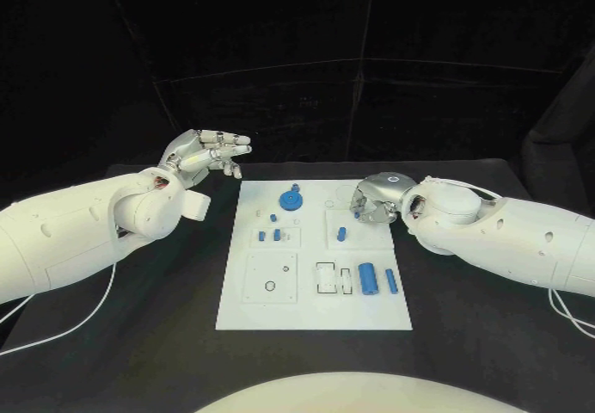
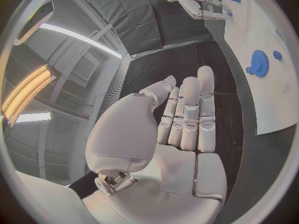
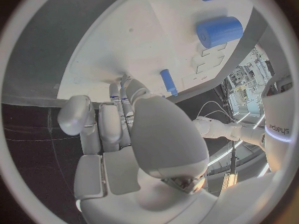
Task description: Assemble the parts on the task board
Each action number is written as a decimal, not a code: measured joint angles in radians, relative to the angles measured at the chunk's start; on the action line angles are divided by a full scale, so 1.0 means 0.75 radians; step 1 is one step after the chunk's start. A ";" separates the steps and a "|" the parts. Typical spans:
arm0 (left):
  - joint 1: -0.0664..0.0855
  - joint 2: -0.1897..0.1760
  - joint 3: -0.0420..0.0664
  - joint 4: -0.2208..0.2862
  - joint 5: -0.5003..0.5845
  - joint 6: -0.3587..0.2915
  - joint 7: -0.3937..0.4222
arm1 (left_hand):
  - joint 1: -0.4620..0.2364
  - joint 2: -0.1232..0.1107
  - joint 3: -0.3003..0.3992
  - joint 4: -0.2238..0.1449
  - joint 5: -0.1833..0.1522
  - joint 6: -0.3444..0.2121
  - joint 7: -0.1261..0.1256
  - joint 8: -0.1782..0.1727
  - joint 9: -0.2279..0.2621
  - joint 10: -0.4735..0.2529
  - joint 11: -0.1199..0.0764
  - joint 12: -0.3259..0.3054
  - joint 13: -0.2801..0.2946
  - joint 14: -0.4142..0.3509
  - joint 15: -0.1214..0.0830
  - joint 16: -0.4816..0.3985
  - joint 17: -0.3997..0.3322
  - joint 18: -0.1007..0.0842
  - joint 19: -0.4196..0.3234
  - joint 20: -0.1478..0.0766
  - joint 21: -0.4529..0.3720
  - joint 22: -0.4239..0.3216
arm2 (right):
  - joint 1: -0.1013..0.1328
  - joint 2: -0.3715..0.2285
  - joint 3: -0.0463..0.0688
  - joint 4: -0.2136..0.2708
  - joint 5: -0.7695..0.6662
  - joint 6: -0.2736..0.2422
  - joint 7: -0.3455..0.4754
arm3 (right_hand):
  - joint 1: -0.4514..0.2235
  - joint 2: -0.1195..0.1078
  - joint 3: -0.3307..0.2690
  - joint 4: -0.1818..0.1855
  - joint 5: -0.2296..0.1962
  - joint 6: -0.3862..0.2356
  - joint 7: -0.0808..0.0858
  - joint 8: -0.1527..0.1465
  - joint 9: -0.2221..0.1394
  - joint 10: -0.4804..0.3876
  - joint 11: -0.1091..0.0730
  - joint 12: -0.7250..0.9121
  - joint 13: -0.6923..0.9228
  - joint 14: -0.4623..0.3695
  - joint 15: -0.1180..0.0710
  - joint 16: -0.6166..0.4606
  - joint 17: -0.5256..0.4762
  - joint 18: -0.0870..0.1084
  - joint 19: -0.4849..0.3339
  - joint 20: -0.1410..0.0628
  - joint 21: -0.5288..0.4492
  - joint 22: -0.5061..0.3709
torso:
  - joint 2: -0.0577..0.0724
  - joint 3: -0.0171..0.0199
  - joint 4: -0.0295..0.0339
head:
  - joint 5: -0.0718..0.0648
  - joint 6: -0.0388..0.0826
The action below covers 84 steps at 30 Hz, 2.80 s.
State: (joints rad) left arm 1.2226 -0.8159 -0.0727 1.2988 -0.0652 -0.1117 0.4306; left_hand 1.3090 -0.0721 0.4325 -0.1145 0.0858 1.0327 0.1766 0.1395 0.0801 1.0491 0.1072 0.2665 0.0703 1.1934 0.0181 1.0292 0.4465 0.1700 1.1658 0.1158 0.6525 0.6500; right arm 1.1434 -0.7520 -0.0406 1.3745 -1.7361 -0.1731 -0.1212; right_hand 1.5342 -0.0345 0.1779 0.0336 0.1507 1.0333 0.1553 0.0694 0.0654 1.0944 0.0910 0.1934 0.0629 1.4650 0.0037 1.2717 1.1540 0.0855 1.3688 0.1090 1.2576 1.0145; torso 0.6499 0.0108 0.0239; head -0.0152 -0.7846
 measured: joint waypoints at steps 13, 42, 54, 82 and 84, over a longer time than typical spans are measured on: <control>0.000 -0.002 0.000 0.004 0.012 -0.002 0.000 | 0.000 0.000 0.004 -0.004 0.000 0.000 0.000 0.000 0.000 0.000 0.000 0.000 -0.001 0.000 0.000 0.000 -0.002 0.000 -0.004 0.004 0.000 -0.001 | 0.006 0.012 0.006 -0.006 0.002 0.055 0.000 | -0.063 -0.036 0.218 -0.025 -0.018 0.100 -0.017 0.007 0.004 0.101 -0.024 -0.015 0.000 0.003 -0.008 0.000 -0.002 0.000 0.018 -0.013 0.021 0.037 | 0.001 0.0006 -0.0015 | 0.002 -0.008; 0.000 -0.006 0.000 -0.017 0.017 -0.004 -0.009 | 0.000 0.000 0.010 -0.010 0.000 -0.005 0.005 0.000 -0.001 0.000 0.000 0.000 -0.002 -0.005 0.005 -0.005 -0.009 -0.001 -0.004 0.004 -0.007 -0.003 | -0.002 -0.065 0.001 0.093 0.080 -0.171 -0.030 | -0.171 -0.074 0.444 -0.090 -0.054 0.149 -0.028 0.003 0.004 0.154 -0.031 -0.077 0.004 0.000 -0.020 0.011 -0.008 0.000 0.036 -0.026 0.042 0.063 | -0.001 -0.0008 -0.0014 | 0.002 -0.004; 0.000 -0.009 0.000 -0.017 0.018 -0.004 -0.014 | 0.000 0.000 0.013 -0.013 0.004 -0.005 0.005 0.000 -0.001 -0.005 0.005 0.006 -0.003 -0.005 0.005 -0.005 -0.010 -0.001 -0.004 0.004 -0.007 -0.003 | 0.002 -0.135 0.004 0.309 0.141 -0.240 -0.028 | -0.178 -0.081 0.452 -0.091 -0.054 0.149 -0.028 0.000 0.003 0.154 -0.031 -0.077 0.004 0.000 -0.020 0.020 -0.002 0.000 0.036 -0.026 0.042 0.070 | -0.001 -0.0014 -0.0014 | 0.008 -0.002; 0.000 0.012 0.000 0.013 0.018 -0.007 -0.004 | 0.011 -0.001 0.013 -0.021 0.004 -0.005 0.005 0.005 -0.002 -0.005 0.005 0.006 -0.003 -0.005 0.005 -0.005 -0.014 -0.001 -0.004 0.004 -0.007 -0.003 | -0.079 0.148 -0.014 0.317 0.085 -0.131 -0.007 | -0.192 -0.088 0.457 -0.096 -0.040 0.148 -0.029 -0.001 0.003 0.158 -0.026 -0.077 0.004 0.000 -0.020 0.019 -0.003 0.000 0.036 -0.026 0.047 0.065 | 0.002 -0.0013 0.0004 | 0.078 -0.030; 0.000 0.012 0.000 0.014 0.018 -0.006 -0.004 | 0.011 -0.001 0.013 -0.020 0.004 -0.005 0.005 0.005 -0.002 -0.005 0.005 0.006 -0.003 -0.005 0.005 -0.005 -0.014 -0.001 -0.004 0.004 -0.007 -0.003 | -0.087 0.159 -0.019 0.308 0.075 -0.116 -0.007 | -0.192 -0.088 0.458 -0.095 -0.040 0.148 -0.029 -0.001 0.003 0.158 -0.026 -0.083 0.005 0.000 -0.020 0.019 -0.003 0.000 0.036 -0.026 0.047 0.064 | 0.002 -0.0012 0.0003 | 0.080 -0.032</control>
State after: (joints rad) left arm 1.2225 -0.8067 -0.0729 1.3097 -0.0514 -0.1163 0.4277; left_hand 1.3175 -0.0728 0.4420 -0.1299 0.0890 1.0289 0.1803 0.1435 0.0783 1.0453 0.1110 0.2710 0.0681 1.1901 0.0217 1.0253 0.4359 0.1694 1.1630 0.1186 0.6471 0.6479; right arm 1.0781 -0.6325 -0.0552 1.6052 -1.6796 -0.2601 -0.1263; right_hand 1.3901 -0.1005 0.5214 -0.0377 0.1204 1.1441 0.1339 0.0684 0.0675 1.2131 0.0716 0.1312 0.0663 1.4650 -0.0110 1.2864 1.1516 0.0852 1.3958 0.0892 1.2925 1.0625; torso 0.6517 0.0100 0.0241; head 0.0450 -0.8090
